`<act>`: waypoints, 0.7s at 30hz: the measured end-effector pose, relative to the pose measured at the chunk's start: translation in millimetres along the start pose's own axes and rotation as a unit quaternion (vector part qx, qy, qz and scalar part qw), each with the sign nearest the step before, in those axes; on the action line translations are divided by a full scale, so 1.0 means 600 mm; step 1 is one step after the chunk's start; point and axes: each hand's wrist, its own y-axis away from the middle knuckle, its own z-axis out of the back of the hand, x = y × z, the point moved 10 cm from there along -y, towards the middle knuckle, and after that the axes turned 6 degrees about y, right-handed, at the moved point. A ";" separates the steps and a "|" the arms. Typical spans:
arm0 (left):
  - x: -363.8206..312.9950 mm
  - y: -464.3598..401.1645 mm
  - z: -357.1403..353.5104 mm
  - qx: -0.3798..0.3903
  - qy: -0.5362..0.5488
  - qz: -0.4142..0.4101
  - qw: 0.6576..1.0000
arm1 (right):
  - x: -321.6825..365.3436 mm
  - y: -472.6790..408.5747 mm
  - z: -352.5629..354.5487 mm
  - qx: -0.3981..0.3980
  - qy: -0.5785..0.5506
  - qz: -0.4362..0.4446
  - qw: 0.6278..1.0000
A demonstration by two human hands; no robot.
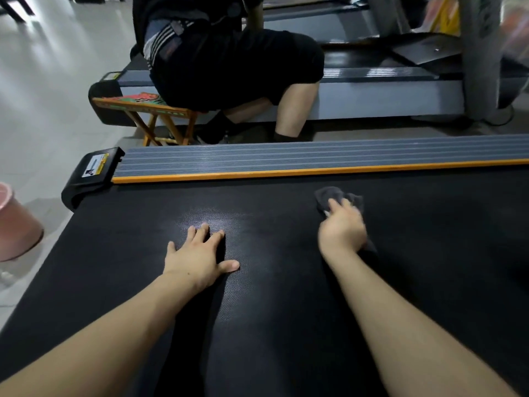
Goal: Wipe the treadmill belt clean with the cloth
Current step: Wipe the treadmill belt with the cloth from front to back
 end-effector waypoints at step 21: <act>-0.019 0.058 -0.020 -0.001 0.017 -0.026 1.000 | 0.173 0.131 -0.018 -0.009 -0.061 0.164 0.985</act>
